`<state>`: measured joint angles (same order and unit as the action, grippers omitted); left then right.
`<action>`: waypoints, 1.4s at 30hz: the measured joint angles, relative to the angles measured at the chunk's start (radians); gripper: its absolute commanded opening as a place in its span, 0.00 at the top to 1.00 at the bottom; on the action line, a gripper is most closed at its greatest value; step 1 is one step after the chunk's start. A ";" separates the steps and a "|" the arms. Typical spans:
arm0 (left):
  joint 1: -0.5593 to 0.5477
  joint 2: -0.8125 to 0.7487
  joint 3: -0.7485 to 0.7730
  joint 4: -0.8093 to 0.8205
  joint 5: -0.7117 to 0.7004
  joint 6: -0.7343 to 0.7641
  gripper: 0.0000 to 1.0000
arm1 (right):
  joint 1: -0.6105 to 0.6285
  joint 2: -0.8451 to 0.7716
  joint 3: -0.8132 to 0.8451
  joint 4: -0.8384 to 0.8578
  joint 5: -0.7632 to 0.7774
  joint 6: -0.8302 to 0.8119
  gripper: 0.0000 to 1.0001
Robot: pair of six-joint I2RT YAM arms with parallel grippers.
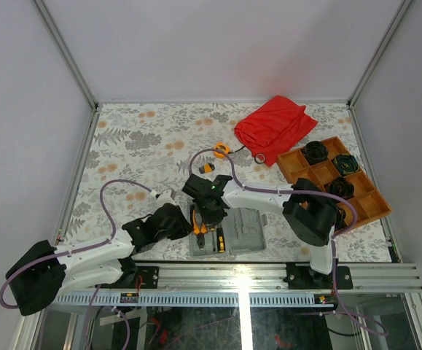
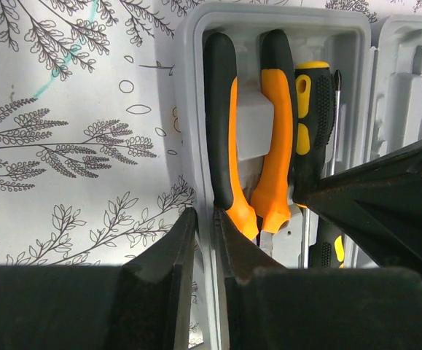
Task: Sort the tools into containers
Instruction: Adjust the screwdriver in the storage box.
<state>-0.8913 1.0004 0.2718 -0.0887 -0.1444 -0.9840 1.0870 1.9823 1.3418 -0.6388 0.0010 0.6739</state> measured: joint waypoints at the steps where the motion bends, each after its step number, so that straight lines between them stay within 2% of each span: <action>1: 0.000 0.002 0.002 -0.002 0.000 0.002 1.00 | 0.004 0.006 0.008 -0.008 0.008 0.000 1.00; 15: -0.009 0.008 0.013 -0.019 -0.015 0.013 1.00 | 0.070 0.014 0.010 -0.013 0.156 0.006 1.00; 21: -0.026 -0.025 0.006 -0.030 -0.049 0.007 1.00 | 0.045 -0.109 -0.144 0.147 0.123 0.006 1.00; 24: -0.029 -0.042 0.006 -0.053 -0.063 0.007 0.94 | 0.023 -0.130 -0.168 0.182 0.074 0.009 1.00; 30: -0.029 -0.097 0.010 -0.138 -0.090 0.013 0.73 | -0.010 -0.133 -0.177 0.232 -0.021 0.042 1.00; 36: -0.030 -0.144 0.044 -0.301 -0.122 0.028 0.66 | -0.044 -0.153 -0.245 0.364 -0.122 0.103 0.97; 42: -0.034 -0.165 0.120 -0.396 -0.127 0.035 0.66 | -0.050 -0.190 -0.309 0.481 -0.155 0.133 0.91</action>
<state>-0.9257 0.8356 0.3916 -0.4843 -0.2714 -0.9489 1.0370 1.7924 1.0332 -0.1581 -0.1539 0.8066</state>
